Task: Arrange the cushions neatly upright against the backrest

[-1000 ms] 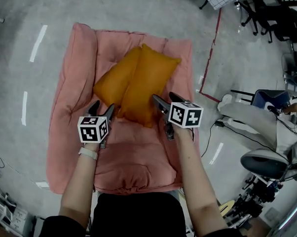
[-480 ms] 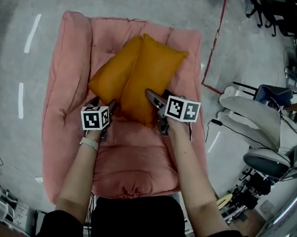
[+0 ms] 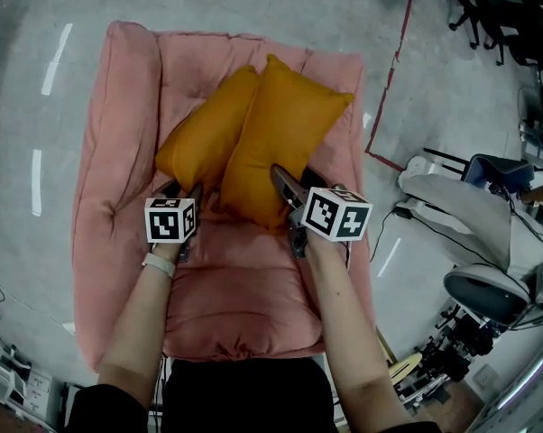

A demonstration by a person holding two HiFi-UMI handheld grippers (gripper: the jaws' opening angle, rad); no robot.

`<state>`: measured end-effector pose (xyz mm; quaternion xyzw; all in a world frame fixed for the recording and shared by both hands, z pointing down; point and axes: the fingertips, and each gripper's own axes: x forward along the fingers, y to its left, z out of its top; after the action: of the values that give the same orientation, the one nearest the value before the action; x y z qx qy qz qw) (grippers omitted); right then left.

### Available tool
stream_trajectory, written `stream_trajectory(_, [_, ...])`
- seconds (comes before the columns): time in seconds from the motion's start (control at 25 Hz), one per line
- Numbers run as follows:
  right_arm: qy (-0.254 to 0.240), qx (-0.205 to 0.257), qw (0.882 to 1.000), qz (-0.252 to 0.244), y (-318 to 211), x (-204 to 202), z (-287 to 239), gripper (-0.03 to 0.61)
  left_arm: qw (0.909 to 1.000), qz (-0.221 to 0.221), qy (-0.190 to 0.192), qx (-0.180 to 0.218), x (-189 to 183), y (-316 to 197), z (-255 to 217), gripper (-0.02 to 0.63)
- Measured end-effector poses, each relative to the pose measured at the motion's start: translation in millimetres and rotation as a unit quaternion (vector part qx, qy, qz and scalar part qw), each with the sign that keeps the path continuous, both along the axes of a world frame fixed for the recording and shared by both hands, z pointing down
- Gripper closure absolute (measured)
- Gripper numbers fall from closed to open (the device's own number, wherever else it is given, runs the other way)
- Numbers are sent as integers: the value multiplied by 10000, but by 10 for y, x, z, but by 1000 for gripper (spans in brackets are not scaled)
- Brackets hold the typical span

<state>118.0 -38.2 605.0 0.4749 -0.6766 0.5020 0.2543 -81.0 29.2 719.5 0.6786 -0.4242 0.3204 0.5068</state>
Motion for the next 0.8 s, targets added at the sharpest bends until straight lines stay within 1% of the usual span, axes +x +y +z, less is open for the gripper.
stream_trajectory(0.16, [253, 328, 9991, 8, -166, 331, -370, 307, 9997, 99, 172, -171, 57, 41, -194, 442])
stream_trajectory(0.28, [481, 599, 9970, -30, -300, 613, -645, 310, 9985, 306, 364, -270, 100, 104, -427, 459])
stream_trajectory(0.36, [632, 751, 9951, -72, -370, 772, -789, 313, 9966, 498, 560, -332, 115, 155, -602, 471])
stream_trajectory(0.44, [697, 845, 9939, -111, -421, 880, -890, 316, 9932, 713, 836, -391, 111, 206, -794, 482])
stream_trajectory(0.52, [759, 916, 9928, -161, -467, 938, -960, 316, 9884, 1000, 1072, -398, 89, 254, -988, 491])
stream_trajectory(0.6, [955, 994, 9901, -265, -487, 942, -1012, 316, 9818, 1369, 1250, -408, 43, 345, -1164, 502])
stream_trajectory(0.8, [1470, 1231, 9792, -664, -557, 803, -1094, 321, 9582, 2201, 1654, -785, -150, 736, -1368, 509])
